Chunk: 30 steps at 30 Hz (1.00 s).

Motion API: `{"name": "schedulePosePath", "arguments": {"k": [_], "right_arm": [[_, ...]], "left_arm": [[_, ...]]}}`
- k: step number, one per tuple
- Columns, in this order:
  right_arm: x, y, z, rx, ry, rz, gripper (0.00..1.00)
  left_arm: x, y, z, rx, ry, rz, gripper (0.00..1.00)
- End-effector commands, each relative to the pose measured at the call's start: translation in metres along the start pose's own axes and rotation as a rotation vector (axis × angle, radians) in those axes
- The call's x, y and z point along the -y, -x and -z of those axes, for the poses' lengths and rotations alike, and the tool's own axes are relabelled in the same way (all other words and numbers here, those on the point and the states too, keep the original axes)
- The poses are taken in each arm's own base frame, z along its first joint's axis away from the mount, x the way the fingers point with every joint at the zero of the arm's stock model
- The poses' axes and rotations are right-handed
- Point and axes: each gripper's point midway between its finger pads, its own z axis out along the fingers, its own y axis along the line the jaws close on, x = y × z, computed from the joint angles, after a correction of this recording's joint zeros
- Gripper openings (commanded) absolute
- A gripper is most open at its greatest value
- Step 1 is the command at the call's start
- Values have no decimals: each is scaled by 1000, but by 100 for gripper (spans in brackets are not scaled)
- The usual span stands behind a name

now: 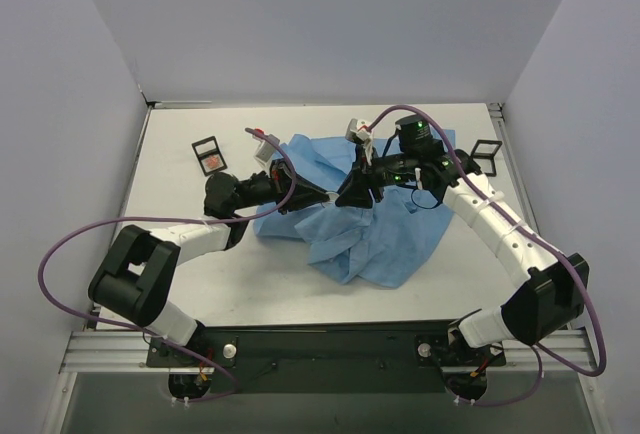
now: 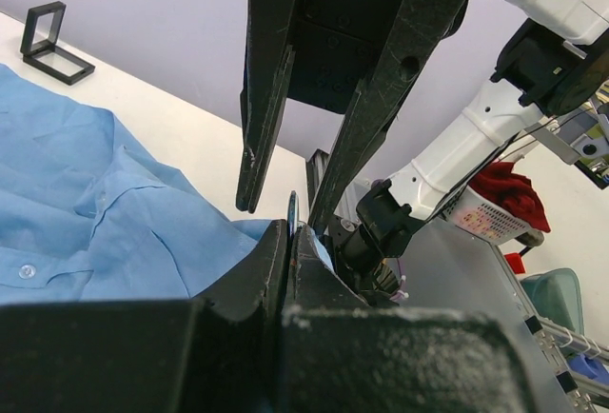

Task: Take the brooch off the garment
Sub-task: Remove the brooch from the clothes.

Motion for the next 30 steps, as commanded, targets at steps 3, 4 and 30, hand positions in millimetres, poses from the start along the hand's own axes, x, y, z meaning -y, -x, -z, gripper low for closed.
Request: {"name": "schedulePosePath", "arguments": {"k": [3, 4, 30], "right_arm": [[-7, 29, 2, 67, 42, 54, 32], [-8, 30, 2, 70, 48, 54, 32], [-2, 22, -2, 43, 15, 49, 0]], "left_arm": [[42, 28, -3, 115, -162, -245, 0], [43, 29, -3, 114, -164, -249, 0], [50, 40, -1, 112, -170, -310, 26]]}}
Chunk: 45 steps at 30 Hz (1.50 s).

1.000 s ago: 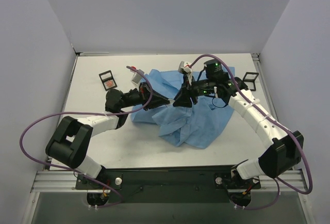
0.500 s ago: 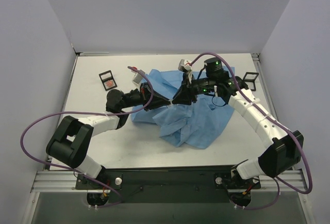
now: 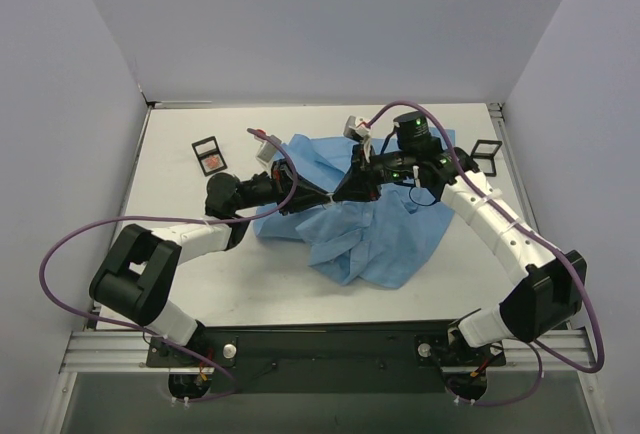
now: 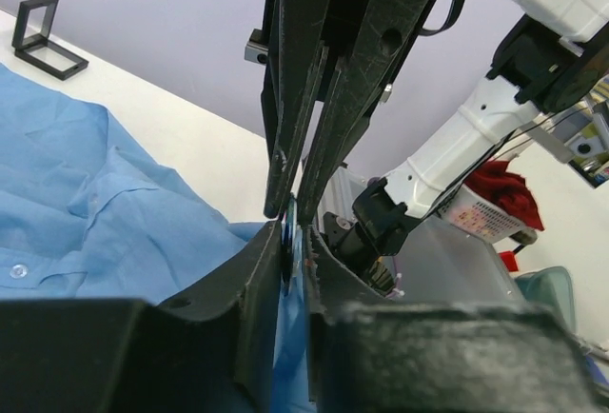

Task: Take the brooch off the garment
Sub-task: Remove the brooch from the clothes.

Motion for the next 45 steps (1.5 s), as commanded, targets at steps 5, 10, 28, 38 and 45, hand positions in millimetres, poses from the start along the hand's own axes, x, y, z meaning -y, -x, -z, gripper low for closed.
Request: {"name": "schedulePosePath", "arguments": {"k": [5, 10, 28, 38, 45], "right_arm": [[19, 13, 7, 0, -133, 56, 0], [34, 16, 12, -11, -224, 47, 0], [44, 19, 16, 3, -273, 22, 0], [47, 19, 23, 4, -303, 21, 0], [43, 9, 29, -55, -285, 40, 0]], "left_arm": [[36, 44, 4, 61, -96, -346, 36], [18, 34, 4, -20, -38, -358, 46], [-36, -15, -6, -314, 156, -420, 55], [-36, -16, -8, -377, 142, -442, 0], [-38, 4, 4, -419, 252, -517, 0]]}}
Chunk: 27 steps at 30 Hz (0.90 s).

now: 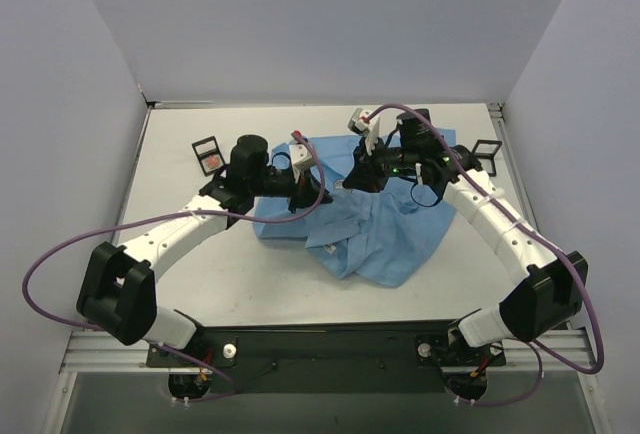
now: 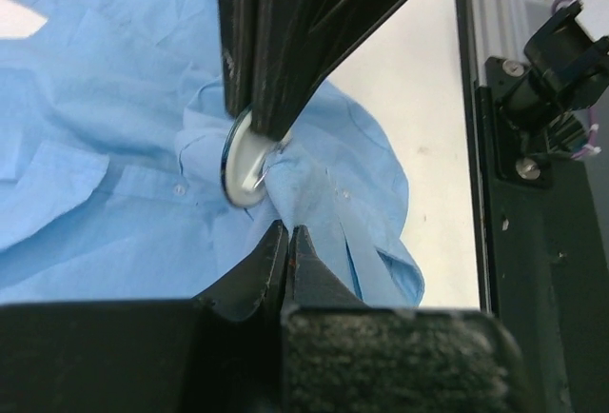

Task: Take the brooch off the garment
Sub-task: Remove the brooch from the clothes.

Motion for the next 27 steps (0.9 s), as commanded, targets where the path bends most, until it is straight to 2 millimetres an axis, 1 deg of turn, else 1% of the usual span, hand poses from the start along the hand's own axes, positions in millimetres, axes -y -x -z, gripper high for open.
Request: {"name": "schedulePosePath", "arguments": {"k": [1, 3, 6, 9, 10, 12, 14, 15, 16, 17, 22, 23, 26, 27], "right_arm": [[-7, 12, 16, 1, 9, 54, 0], [-11, 11, 19, -3, 23, 61, 0], [-13, 7, 21, -18, 32, 66, 0], [-16, 5, 21, -27, 40, 65, 0], [-17, 3, 21, -35, 44, 61, 0], [-21, 1, 19, -46, 59, 60, 0], [-23, -2, 19, -57, 68, 55, 0], [-25, -3, 19, -59, 75, 52, 0], [-26, -5, 18, -64, 84, 44, 0], [-27, -6, 18, -67, 92, 40, 0], [-30, -15, 13, -103, 128, 0, 0], [-32, -17, 12, -107, 136, -4, 0], [-33, -19, 11, -110, 147, -10, 0], [-32, -20, 10, -113, 150, -13, 0]], "left_arm": [[-9, 24, 18, -24, 89, -91, 0], [-16, 23, 23, -37, 131, -108, 0], [-24, 26, 33, -35, 183, -125, 0], [-31, 28, 38, -38, 224, -133, 0], [-33, 29, 38, -38, 235, -138, 0], [-38, 25, 39, -53, 261, -137, 0], [-39, 21, 39, -61, 267, -132, 0], [-37, 22, 39, -53, 256, -134, 0], [-35, 21, 40, -47, 245, -133, 15], [-30, 25, 38, -26, 217, -133, 22], [-15, 37, 38, 12, 137, -125, 41], [-12, 39, 37, 18, 119, -119, 51], [-5, 42, 36, 25, 75, -112, 60], [-3, 46, 36, 32, 63, -114, 65]]}}
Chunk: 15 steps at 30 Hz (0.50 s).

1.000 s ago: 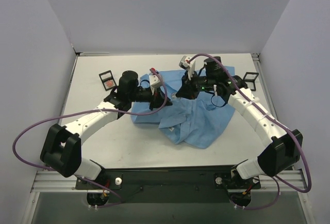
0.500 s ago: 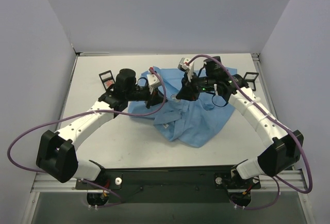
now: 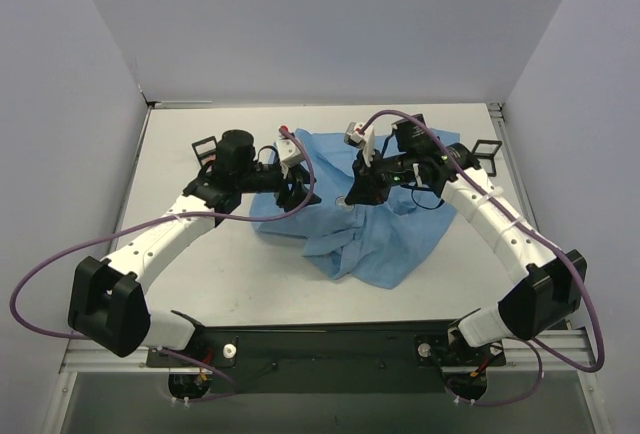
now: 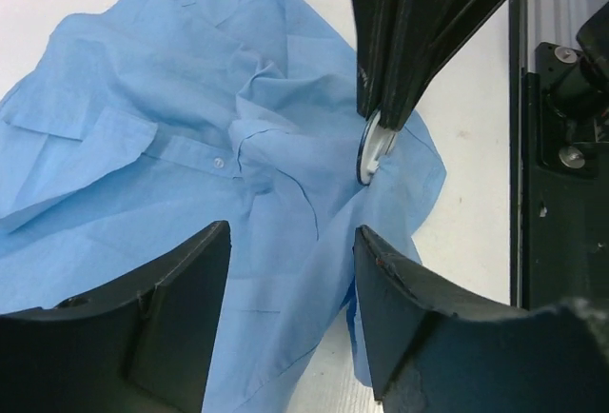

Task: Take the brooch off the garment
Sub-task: Remove the brooch from the clothes.

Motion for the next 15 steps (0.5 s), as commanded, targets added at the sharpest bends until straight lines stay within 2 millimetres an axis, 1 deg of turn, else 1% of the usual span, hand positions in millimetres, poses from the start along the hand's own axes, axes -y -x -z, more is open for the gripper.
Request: {"name": "schedulePosePath", "arguments": {"k": [1, 2, 3, 5, 6, 8, 10, 12, 13, 15], "right_arm": [[-8, 3, 2, 0, 49, -15, 0], [-9, 3, 1, -2, 56, -17, 0], [-8, 3, 1, -1, 60, -19, 0], [-9, 3, -1, -2, 70, -25, 0], [-9, 2, -2, -4, 76, -29, 0], [-9, 2, -2, -4, 81, -34, 0], [-9, 0, -4, -5, 100, -47, 0], [-12, -1, -4, -1, 128, -57, 0], [-13, -1, -3, 2, 136, -58, 0], [-12, -2, -1, 8, 151, -69, 0]], "left_arm": [[15, 38, 6, 81, -77, -37, 66], [19, 40, 6, 88, -104, -35, 67], [21, 44, 6, 98, -115, -33, 75], [26, 45, 3, 104, -148, 3, 75], [25, 50, 1, 120, -149, -10, 75], [27, 48, -6, 121, -160, 1, 76], [25, 42, -12, 109, -155, 6, 76], [24, 39, -17, 104, -149, 7, 76], [23, 33, -19, 95, -150, 16, 77], [21, 31, -22, 98, -148, 14, 78]]}}
